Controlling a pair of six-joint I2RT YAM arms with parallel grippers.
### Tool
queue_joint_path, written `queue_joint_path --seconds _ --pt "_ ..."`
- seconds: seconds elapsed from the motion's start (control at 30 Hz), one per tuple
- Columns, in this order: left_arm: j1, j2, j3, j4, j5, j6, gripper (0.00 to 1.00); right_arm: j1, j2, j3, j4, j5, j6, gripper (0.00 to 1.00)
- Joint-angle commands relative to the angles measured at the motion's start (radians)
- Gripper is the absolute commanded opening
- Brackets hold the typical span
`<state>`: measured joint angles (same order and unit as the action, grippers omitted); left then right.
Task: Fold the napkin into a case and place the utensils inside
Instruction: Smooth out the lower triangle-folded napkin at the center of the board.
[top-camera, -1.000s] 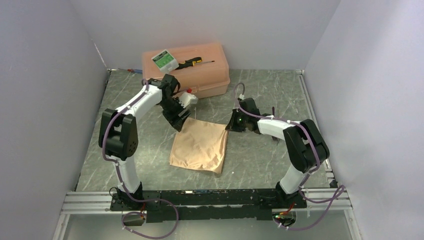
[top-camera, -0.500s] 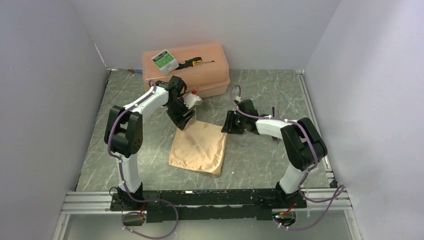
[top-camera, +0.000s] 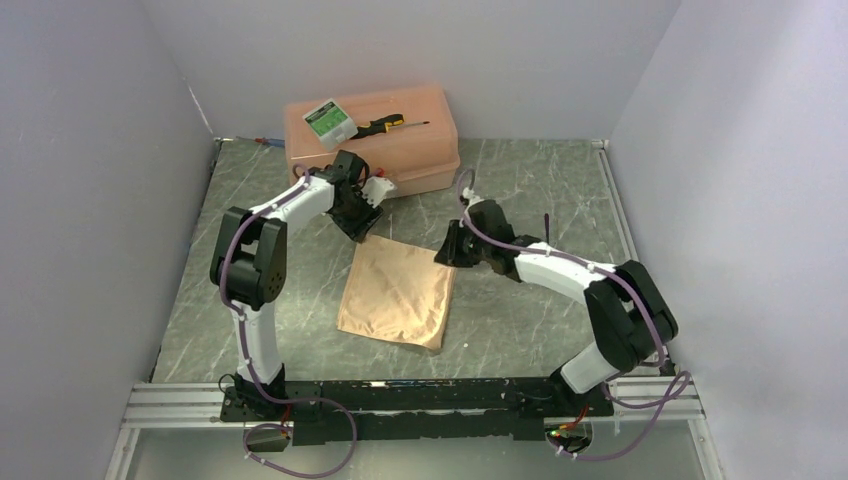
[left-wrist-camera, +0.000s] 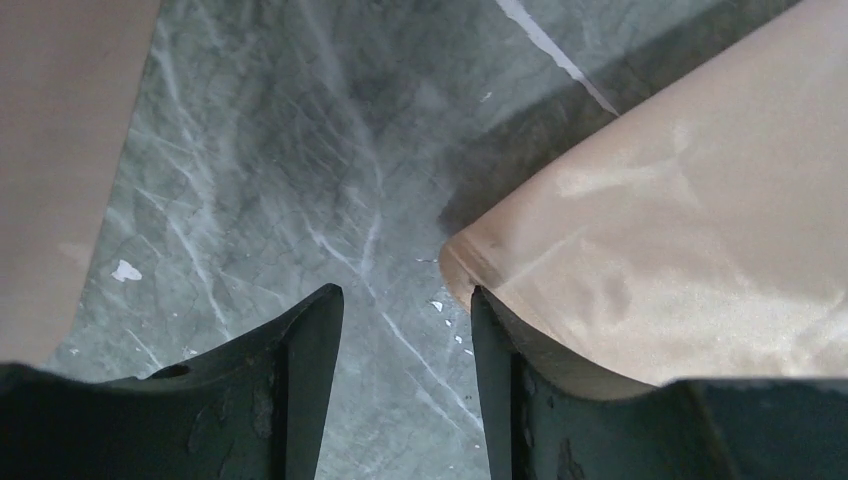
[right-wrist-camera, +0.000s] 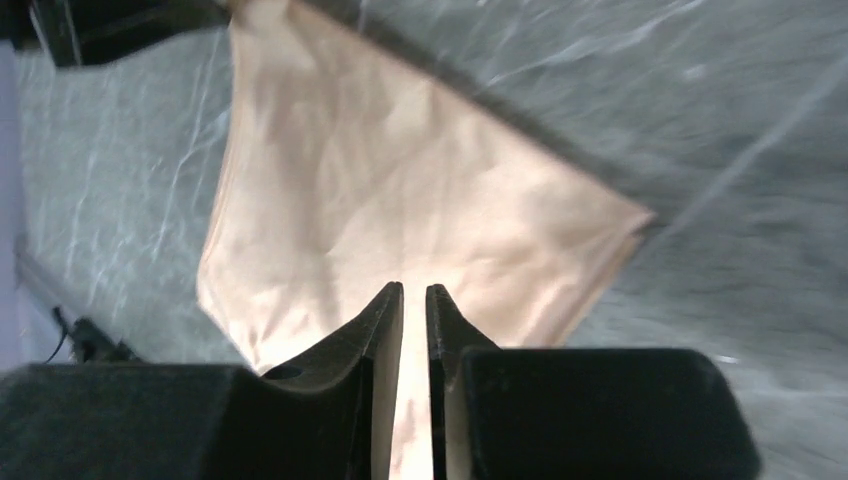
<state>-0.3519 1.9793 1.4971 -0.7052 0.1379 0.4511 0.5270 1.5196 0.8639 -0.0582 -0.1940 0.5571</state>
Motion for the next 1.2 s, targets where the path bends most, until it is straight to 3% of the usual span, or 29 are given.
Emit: queue_joint_path --seconds 0.0,0.53,0.67,0.9,1.17 --pt "0.009 -0.002 -0.01 0.07 0.022 -0.051 0.56 0.036 0.066 -0.057 0.178 -0.13 0.099 0.16" --pt "0.017 0.037 -0.133 0.271 -0.136 -0.062 0.54 -0.002 0.227 -0.066 0.217 -0.163 0.062 0.08" --pt "0.019 -0.008 -0.078 0.196 -0.08 -0.079 0.58 -0.013 0.211 -0.049 0.215 -0.205 0.048 0.09" --pt "0.022 -0.09 0.077 -0.082 0.114 -0.095 0.69 -0.069 0.179 0.004 0.191 -0.259 0.025 0.11" --pt "-0.02 -0.161 0.034 -0.171 0.247 -0.057 0.68 -0.156 0.262 0.001 0.233 -0.291 0.035 0.09"
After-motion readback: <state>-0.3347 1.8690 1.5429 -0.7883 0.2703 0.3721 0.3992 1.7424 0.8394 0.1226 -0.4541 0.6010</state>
